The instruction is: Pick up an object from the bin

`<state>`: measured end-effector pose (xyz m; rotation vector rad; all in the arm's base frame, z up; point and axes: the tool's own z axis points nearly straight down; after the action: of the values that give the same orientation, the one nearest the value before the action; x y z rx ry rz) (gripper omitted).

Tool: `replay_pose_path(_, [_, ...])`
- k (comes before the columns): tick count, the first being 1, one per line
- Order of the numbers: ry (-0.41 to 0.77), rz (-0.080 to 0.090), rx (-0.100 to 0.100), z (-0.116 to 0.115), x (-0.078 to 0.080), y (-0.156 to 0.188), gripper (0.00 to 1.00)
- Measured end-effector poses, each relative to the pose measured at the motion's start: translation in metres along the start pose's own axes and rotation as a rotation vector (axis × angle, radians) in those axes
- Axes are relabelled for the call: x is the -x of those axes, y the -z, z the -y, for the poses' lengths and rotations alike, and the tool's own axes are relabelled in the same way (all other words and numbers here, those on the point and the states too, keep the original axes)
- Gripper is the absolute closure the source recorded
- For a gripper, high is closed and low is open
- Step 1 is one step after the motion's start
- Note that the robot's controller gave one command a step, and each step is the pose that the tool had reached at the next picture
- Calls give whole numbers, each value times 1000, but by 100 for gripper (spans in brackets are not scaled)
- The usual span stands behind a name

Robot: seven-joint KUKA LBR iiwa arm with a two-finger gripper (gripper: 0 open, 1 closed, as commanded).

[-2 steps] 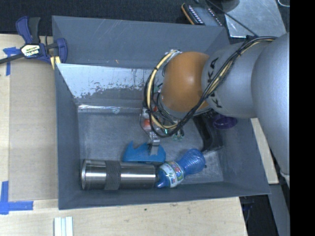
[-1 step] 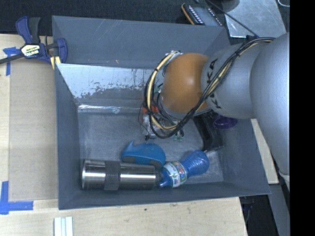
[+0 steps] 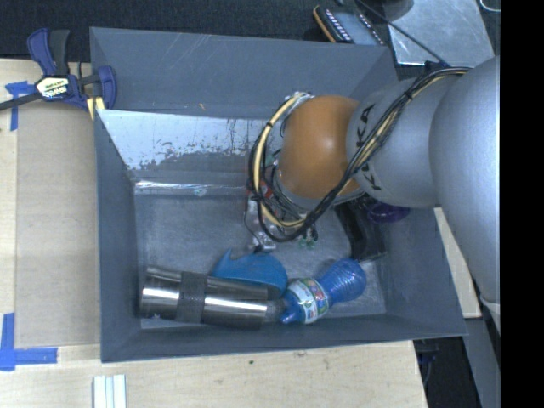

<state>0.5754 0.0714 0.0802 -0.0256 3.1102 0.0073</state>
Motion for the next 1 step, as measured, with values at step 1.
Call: replay_pose_path(1, [0,0,0,0,0,0,0])
